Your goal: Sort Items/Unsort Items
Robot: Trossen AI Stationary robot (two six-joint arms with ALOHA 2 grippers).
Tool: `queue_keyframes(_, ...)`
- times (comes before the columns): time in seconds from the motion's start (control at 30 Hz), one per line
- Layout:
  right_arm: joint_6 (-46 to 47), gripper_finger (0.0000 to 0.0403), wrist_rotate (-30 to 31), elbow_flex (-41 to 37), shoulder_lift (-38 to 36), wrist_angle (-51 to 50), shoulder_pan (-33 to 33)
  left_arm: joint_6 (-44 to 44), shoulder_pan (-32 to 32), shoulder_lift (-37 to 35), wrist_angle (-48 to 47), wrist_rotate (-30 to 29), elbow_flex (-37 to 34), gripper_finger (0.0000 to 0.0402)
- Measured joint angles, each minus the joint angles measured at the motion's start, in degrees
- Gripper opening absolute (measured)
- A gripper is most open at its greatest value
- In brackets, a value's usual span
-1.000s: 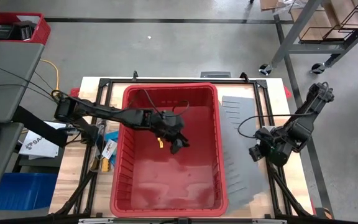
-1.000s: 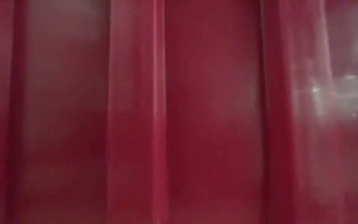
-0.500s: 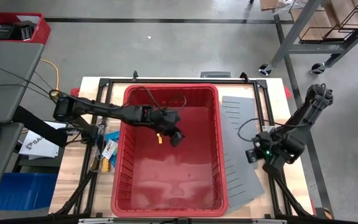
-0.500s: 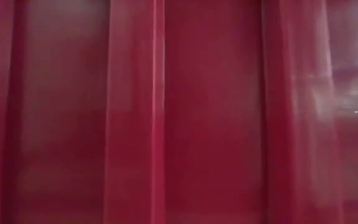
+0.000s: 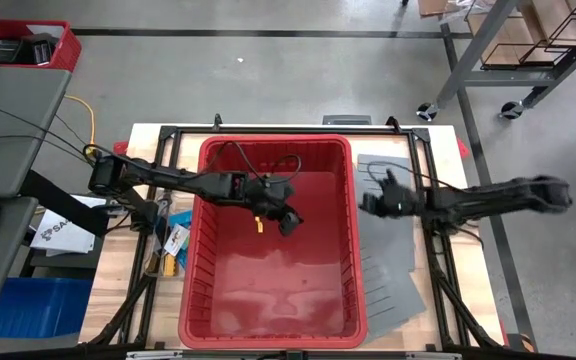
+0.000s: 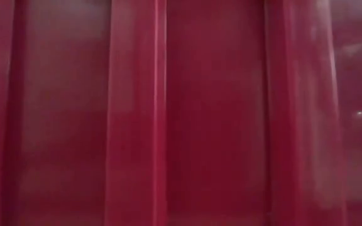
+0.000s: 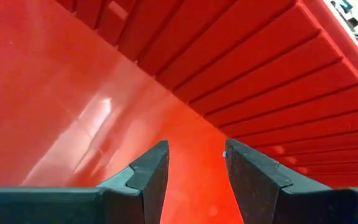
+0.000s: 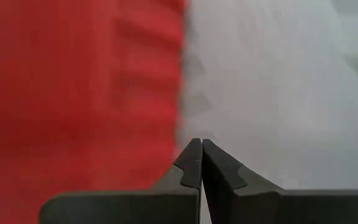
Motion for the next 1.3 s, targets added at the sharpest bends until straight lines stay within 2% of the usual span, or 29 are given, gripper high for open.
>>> queue_keyframes(0.07, -4.7, 0.0000, -2.0, 0.5, 2.4, 4.1, -6.9, -0.6, 0.0, 0.0, -0.2, 0.0, 0.0, 0.0154)
queue_keyframes(0.17, -11.2, 0.0000, -4.4, 4.2, 8.4, 1.6, -15.2, -1.1, 0.0, 0.0, 0.1, 0.0, 0.0, 0.0154)
queue_keyframes(0.27, -18.1, 0.0000, -10.0, 9.5, 16.2, 2.8, -20.5, -1.1, 0.0, 0.0, -0.1, -0.4, 0.0, 0.0154)
queue_keyframes(0.4, -24.3, 0.0000, -12.6, 17.0, 27.2, 1.5, -21.9, -1.1, 0.0, 0.0, -0.1, -0.9, 0.0, 0.0154)
queue_keyframes(0.5, -26.7, 0.0000, -12.6, 22.2, 34.2, -3.4, -22.0, -0.6, 0.0, 0.0, -0.2, -1.0, 0.0, 0.0154)
queue_keyframes(0.67, -29.2, 0.0000, -10.8, 24.1, 39.8, -8.9, -22.0, -0.6, 0.0, 0.0, -0.2, -1.2, 0.0, 0.0154)
queue_keyframes(0.77, -29.0, 0.0000, -8.0, 23.1, 38.9, -12.1, -22.2, -0.5, 0.0, 0.0, -0.2, -1.8, 0.0, 0.0154)
queue_keyframes(0.87, -26.3, 0.0000, -2.7, 21.7, 34.8, -19.2, -22.2, -0.4, 0.0, 0.0, -0.2, -2.2, 0.0, 0.0154)
queue_keyframes(1.03, -14.3, 0.0000, 6.4, 19.1, 25.6, -33.5, -22.4, -1.0, -0.2, 0.0, -0.5, -1.8, 0.0, 0.0154)
queue_keyframes(1.17, -9.0, 0.0000, 6.7, 17.8, 20.3, -39.5, -22.4, -0.2, -0.7, 0.0, -0.7, -2.1, 0.0, 0.0154)
queue_keyframes(1.3, -16.6, 0.0000, 5.1, 17.9, 16.0, -35.9, -22.0, 1.4, -0.6, 0.0, -0.7, -3.1, 0.0, 0.0154)
